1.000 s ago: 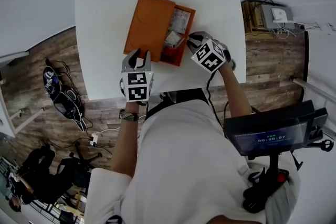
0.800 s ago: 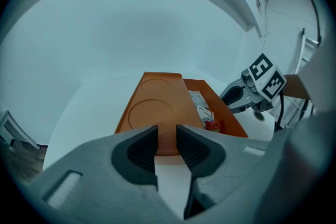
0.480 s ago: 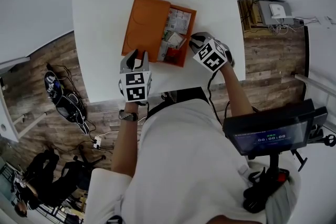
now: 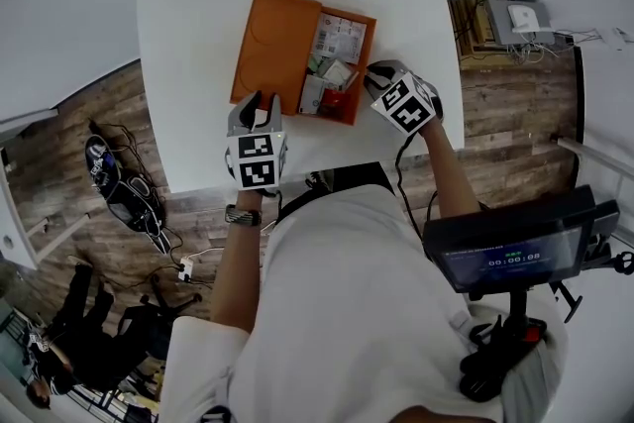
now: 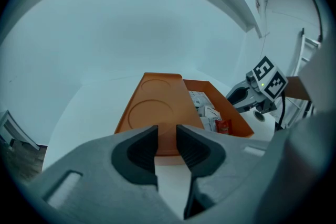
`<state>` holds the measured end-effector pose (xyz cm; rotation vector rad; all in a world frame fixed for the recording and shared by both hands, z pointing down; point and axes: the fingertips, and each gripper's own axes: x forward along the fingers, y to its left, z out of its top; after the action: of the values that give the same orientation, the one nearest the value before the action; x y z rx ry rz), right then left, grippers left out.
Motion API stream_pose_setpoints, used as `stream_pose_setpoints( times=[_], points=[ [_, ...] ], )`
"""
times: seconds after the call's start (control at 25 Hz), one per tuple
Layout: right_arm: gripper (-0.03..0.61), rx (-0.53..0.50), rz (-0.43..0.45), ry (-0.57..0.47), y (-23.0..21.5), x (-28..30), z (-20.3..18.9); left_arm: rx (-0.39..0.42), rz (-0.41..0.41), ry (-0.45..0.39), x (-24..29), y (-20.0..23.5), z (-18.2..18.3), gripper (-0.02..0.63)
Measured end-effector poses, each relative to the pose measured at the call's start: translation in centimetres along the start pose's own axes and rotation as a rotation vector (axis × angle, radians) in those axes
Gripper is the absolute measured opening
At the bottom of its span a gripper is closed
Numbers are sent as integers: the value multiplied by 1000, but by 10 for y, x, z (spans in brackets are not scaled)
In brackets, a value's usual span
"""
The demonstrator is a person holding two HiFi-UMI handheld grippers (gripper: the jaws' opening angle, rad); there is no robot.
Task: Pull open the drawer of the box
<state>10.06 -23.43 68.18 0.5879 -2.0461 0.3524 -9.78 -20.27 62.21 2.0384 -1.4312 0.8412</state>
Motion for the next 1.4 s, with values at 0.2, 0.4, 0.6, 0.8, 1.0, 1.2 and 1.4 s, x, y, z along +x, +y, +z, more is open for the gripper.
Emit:
stream_pose_setpoints(
  times=[0.2, 0.4, 0.6, 0.8, 1.0, 1.2, 1.4],
  points=[
    [72, 39, -30, -5, 0, 1, -1, 1, -5, -5, 0, 1, -1, 112],
    [75, 96, -71, 19, 4, -2, 0, 8, -51, -72, -5, 2, -1, 112],
    [46, 184, -171, 36, 2, -14, -6, 42, -63, -108, -10, 2, 1, 113],
    [29, 235, -222, 21, 4, -36, -4, 66, -60, -134, -21, 0, 7, 112],
    [3, 251, -298, -22, 5, -68, 8, 112, -61, -157, -37, -4, 19, 112],
    [3, 247, -348, -65, 22, -103, 22, 152, -85, -200, -67, -16, 33, 89],
    [3, 267, -381, -153, 33, -133, 45, 174, -95, -247, -91, -24, 47, 72]
  ],
)
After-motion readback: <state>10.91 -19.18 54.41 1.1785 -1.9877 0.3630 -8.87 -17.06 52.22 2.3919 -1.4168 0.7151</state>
